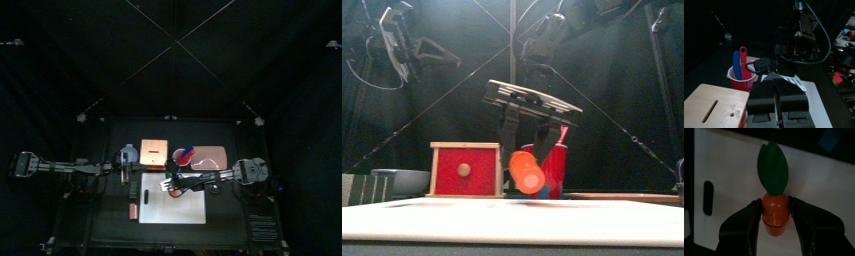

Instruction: Stand carrot upright on cutting board

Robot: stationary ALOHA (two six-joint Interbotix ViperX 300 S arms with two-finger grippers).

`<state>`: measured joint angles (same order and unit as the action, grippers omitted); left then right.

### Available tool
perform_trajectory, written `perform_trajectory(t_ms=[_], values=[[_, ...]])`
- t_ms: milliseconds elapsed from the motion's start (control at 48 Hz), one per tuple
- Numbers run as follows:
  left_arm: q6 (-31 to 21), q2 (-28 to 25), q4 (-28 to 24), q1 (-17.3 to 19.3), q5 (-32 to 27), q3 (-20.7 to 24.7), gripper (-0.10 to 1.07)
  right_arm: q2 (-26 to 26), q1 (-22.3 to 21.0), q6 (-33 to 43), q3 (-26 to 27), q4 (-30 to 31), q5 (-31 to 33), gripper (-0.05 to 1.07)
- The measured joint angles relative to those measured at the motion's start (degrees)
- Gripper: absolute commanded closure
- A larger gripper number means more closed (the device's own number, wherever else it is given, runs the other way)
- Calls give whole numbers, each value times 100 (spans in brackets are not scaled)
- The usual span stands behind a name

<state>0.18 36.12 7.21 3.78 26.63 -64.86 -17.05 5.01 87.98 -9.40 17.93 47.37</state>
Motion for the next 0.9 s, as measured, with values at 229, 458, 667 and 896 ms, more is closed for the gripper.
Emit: perform_trajectory(t_ms=[229, 458, 667, 896], values=[[9, 0, -343, 26, 0, -18, 89, -9, 431, 9, -35, 1529, 62, 41], [-9, 9, -492, 18, 9, 35, 89, 35, 914, 26, -246, 2646, 237, 41], [-18, 9, -492, 0, 9, 158, 89, 352, 1371, 993, -835, 3727, 378, 41], [-18, 9, -475, 0, 0, 369, 89, 967, 1749, 3287, -1969, 5467, 70, 42]])
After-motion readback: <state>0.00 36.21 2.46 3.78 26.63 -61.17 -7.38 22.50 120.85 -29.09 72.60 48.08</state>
